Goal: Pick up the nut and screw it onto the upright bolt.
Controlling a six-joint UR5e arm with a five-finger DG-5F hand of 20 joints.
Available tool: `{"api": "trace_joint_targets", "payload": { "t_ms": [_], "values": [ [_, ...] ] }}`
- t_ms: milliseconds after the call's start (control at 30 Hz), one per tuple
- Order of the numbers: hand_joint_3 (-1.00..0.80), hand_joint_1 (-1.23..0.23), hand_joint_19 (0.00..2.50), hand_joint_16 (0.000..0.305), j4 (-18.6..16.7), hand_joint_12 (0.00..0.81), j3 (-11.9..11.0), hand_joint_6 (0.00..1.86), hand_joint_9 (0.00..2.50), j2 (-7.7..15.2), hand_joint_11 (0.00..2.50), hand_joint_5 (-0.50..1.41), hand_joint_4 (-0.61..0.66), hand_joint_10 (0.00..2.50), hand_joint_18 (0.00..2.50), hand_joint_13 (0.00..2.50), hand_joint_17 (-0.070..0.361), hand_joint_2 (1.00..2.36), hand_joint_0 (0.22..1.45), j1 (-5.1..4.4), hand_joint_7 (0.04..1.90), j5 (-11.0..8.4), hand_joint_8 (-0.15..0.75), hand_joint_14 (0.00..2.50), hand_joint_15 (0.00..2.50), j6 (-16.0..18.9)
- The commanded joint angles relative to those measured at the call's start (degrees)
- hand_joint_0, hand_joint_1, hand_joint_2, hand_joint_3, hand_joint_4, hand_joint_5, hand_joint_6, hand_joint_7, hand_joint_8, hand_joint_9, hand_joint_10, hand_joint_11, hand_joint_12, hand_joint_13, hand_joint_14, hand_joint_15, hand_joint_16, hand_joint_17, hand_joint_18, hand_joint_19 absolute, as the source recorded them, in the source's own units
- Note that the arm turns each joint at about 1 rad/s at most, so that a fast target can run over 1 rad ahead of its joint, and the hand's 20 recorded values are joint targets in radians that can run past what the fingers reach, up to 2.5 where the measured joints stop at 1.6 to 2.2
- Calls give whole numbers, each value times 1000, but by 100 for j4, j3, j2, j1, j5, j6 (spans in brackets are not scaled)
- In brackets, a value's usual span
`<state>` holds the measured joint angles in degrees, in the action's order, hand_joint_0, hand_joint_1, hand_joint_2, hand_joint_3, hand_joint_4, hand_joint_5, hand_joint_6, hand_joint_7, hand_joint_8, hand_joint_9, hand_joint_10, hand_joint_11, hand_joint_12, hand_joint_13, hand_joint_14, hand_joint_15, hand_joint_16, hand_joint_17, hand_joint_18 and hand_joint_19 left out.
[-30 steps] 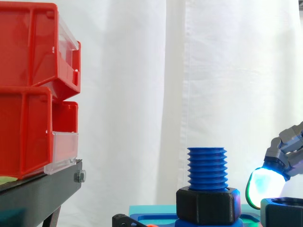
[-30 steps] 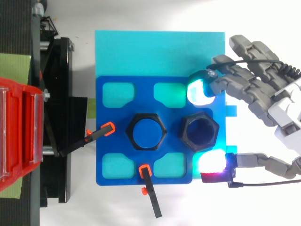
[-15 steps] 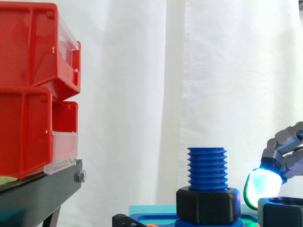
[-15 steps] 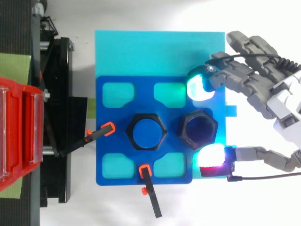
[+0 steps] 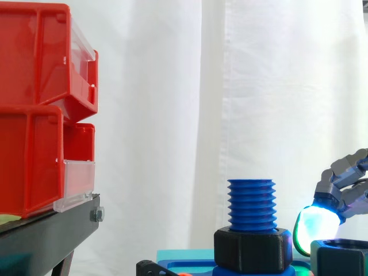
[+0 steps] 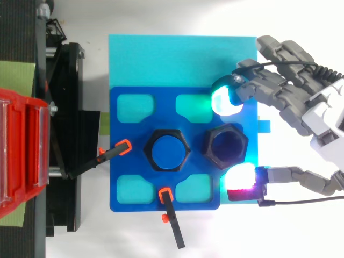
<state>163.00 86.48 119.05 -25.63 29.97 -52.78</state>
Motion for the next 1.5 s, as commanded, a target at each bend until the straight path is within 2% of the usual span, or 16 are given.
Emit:
{"api": "trace_joint_targets", "payload": {
  "t_ms": [0,333,667,967,1233,1333,1467],
  "values": [
    [-500,-958,0,49,-5,359,0,502,283,-4,54,-244,199,2,0,130,111,1000,407,6,889,9,255,0,0,-4],
    [-500,-958,0,42,-22,324,0,503,312,5,41,-238,170,0,0,151,95,1000,539,32,903,88,228,0,0,-13],
    [-500,-939,0,42,-31,330,9,503,347,5,67,-229,192,0,3,178,95,1000,516,85,944,220,241,0,0,-13],
    [-500,-923,0,45,-49,349,18,503,393,5,121,-219,223,4,38,216,102,1000,453,93,1012,229,262,0,0,-13],
    [-500,-886,0,42,-49,336,18,501,516,5,211,-177,202,7,126,320,95,1000,478,111,1198,264,270,0,0,-13],
    [-500,-875,0,40,-40,328,18,500,547,-4,226,-165,182,7,157,351,90,1000,496,120,1277,343,267,0,0,-4],
    [-500,-872,0,38,-40,322,18,516,583,-4,240,-157,164,8,182,368,86,1000,512,129,1289,387,266,0,0,5]
  ]
}}
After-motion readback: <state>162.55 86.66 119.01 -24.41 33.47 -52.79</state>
